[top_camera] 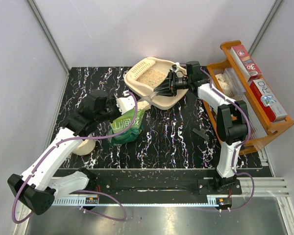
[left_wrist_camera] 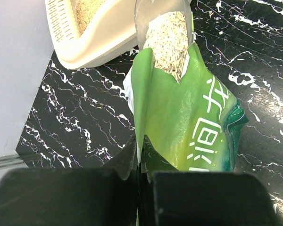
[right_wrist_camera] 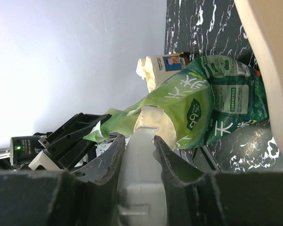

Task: Fill the litter box with clean litter

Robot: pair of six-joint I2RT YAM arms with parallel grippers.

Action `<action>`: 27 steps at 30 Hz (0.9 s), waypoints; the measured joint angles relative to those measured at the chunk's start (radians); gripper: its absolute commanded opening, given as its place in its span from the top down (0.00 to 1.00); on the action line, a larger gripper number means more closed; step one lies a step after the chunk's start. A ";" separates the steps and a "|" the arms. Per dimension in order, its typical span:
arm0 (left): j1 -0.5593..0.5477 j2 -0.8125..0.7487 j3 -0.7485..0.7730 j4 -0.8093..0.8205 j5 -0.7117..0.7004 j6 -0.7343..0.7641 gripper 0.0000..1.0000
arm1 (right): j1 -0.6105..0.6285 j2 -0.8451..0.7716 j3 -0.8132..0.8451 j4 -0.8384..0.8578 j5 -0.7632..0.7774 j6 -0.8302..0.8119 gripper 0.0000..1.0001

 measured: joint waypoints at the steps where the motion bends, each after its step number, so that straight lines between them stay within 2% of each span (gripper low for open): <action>1: 0.000 0.000 0.000 0.000 0.000 0.000 1.00 | -0.005 -0.001 -0.013 0.036 -0.011 0.021 1.00; 9: 0.000 0.000 0.000 0.000 -0.010 0.002 1.00 | -0.028 0.004 -0.026 0.187 -0.064 0.100 1.00; 27: 0.000 0.000 0.000 0.000 -0.029 0.005 1.00 | -0.045 0.028 -0.054 0.296 -0.114 0.176 1.00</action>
